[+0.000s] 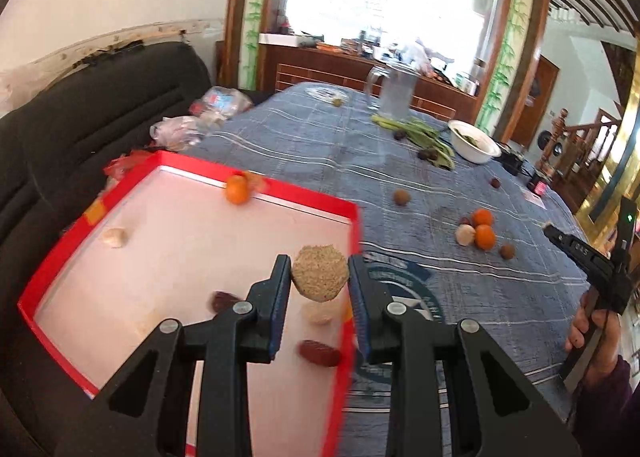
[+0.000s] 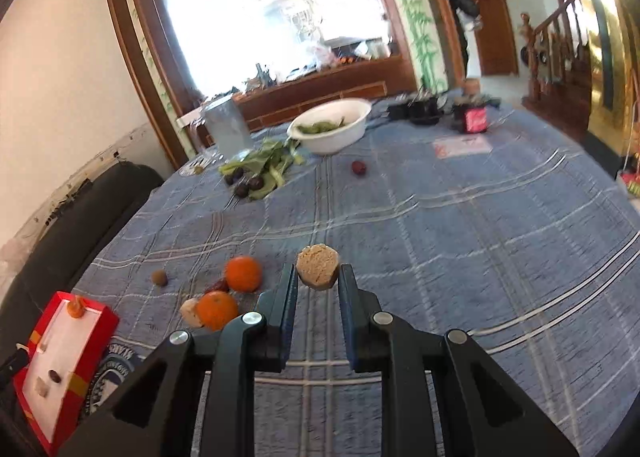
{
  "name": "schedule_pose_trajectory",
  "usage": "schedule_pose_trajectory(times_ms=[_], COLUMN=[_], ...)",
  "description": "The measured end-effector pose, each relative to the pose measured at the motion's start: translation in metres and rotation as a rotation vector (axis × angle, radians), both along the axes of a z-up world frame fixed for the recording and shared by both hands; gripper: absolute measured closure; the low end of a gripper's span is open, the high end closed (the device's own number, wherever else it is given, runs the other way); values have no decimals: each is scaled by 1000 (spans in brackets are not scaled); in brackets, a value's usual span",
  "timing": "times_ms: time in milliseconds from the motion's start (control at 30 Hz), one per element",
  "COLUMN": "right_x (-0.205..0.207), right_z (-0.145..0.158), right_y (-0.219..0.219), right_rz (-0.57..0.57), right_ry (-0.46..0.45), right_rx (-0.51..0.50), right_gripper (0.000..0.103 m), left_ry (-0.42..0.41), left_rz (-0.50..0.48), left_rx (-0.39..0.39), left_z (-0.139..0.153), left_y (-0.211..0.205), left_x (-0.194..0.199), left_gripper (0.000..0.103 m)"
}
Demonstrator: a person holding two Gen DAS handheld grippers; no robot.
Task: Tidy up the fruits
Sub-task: 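Carry both biscuits over the tray and open both tools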
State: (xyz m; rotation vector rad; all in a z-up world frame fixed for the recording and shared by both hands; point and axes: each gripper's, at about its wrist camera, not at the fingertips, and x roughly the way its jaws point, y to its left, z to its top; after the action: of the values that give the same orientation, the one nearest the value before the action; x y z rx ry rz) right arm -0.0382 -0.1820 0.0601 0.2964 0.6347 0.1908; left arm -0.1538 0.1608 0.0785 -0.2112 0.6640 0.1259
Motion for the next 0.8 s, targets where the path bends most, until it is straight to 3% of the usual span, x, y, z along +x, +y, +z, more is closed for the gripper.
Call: schedule_pose_trajectory(times_ms=[200,400,600,667,800], right_x=[-6,-20,-42,-42,-34], right_z=[7,23,22,15,-4], right_y=[49,156,260,280,299], right_rz=[143,389,610,644,662], right_ry=[36,30,40,65,161], right_rx=[44,43,10,6,5], right_gripper=[84,84,85,84,84], left_ry=[0,44,126,131,145], left_rz=[120,247,237,220,187], left_rx=[63,137,113,112,181], left_z=[4,-7,-27,-28,-23], left_y=[43,83,97,94,87], left_x=[-10,-18,-13,-9,7], left_gripper=[72,72,72,72,72])
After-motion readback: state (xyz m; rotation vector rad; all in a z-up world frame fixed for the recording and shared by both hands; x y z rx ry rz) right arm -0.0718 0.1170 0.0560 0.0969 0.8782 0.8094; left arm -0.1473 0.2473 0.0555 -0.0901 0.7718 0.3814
